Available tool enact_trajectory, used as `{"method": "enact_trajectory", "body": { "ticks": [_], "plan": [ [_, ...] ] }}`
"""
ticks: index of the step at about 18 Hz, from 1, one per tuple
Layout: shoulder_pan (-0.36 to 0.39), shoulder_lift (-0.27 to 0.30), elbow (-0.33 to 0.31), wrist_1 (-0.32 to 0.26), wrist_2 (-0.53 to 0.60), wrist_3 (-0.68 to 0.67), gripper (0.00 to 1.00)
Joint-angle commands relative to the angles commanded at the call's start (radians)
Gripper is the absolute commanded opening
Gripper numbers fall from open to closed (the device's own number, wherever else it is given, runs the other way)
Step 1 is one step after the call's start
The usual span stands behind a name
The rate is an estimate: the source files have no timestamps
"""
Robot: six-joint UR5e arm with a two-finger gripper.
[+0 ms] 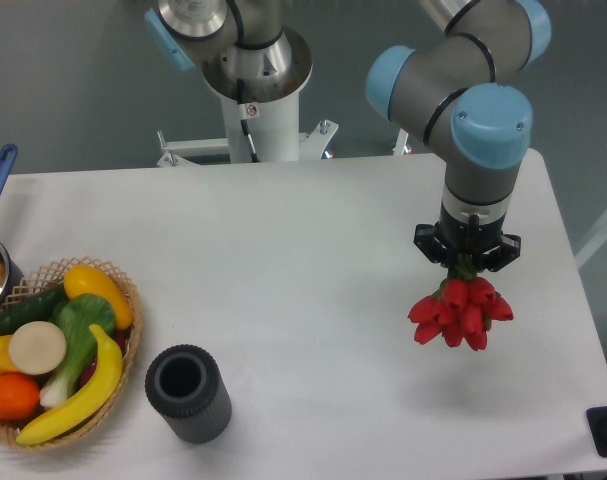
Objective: Insert the flowers into the vase
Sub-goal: 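Lift the held red tulip bunch and swing it toward the black vase, then carry the tulips over the black vase and tilt stems into its opening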
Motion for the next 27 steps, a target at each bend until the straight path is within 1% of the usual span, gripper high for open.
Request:
{"method": "enact_trajectory", "body": {
  "ticks": [3,4,6,8,9,10,13,15,16,18,20,21,24,25,26,27],
  "plan": [
    [-0.003,0.003,0.003,0.003,-0.006,-0.002,0.00],
    [-0.003,0.005,0.015,0.002,-0.017,-0.002,0.00],
    [-0.005,0.009,0.043,0.002,-0.060,-0.002,0.00],
    [-0.011,0.032,0.054,0.005,-0.113,-0.005,0.00],
    [-0.014,0.049,0.054,0.006,-0.158,-0.011,0.00],
    [-0.015,0.079,0.052,0.003,-0.204,-0.012,0.00],
    [-0.023,0.158,0.023,0.009,-0.351,-0.014,0.00],
    [-0.028,0.185,0.023,0.020,-0.478,-0.027,0.00],
    [-0.029,0.193,0.023,0.052,-0.544,-0.043,0.00],
    [-0.026,0.190,0.018,0.139,-0.661,-0.075,0.00],
    [-0.015,0.184,0.020,0.211,-0.738,-0.107,0.00],
    [-0.015,0.178,0.020,0.230,-0.761,-0.110,0.00],
    [-0.018,0.152,0.017,0.291,-0.765,-0.110,0.00],
    [-0.024,0.147,0.012,0.329,-0.776,-0.110,0.00],
    [-0.031,0.135,0.002,0.371,-0.804,-0.110,0.02],
    [-0.037,0.129,-0.003,0.399,-0.846,-0.110,0.03]
  ]
}}
